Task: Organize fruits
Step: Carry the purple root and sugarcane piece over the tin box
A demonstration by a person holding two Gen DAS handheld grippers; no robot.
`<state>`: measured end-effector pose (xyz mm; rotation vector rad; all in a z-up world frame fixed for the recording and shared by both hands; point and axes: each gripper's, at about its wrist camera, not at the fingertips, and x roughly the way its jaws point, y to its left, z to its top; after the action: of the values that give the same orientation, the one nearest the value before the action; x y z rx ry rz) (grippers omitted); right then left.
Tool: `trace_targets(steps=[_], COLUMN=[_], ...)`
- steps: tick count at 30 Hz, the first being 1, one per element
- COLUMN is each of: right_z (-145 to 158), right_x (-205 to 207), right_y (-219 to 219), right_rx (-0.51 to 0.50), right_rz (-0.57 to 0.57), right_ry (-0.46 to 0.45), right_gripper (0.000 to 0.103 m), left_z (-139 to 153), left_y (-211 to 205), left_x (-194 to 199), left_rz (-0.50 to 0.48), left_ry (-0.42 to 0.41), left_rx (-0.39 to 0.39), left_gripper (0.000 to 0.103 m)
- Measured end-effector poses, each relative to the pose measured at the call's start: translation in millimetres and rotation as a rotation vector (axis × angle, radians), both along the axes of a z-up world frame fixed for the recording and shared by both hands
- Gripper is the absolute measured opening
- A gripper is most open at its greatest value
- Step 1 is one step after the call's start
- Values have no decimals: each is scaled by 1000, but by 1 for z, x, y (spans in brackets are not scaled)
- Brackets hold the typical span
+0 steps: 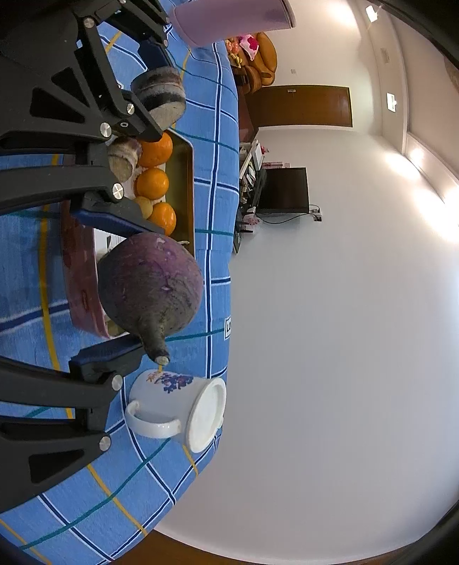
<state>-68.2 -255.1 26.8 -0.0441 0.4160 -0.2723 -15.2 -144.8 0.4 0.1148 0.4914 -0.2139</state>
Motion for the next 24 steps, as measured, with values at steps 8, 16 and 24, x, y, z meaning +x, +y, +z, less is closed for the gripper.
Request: trace_targets(steps=[8, 16, 24], right_z=[0, 0, 0], right_x=[0, 4, 21], right_y=[-14, -29, -35], right_rx=[10, 20, 18], right_rz=[-21, -63, -67], right_ry=[2, 8, 41], right_gripper=[54, 54, 54], left_z=[0, -1, -1], left_y=[-13, -27, -29], left_x=[2, 10, 30], left_rz=[-18, -42, -35], left_ry=[10, 32, 65], left_rx=[-6, -32, -69], left_gripper=[56, 56, 56])
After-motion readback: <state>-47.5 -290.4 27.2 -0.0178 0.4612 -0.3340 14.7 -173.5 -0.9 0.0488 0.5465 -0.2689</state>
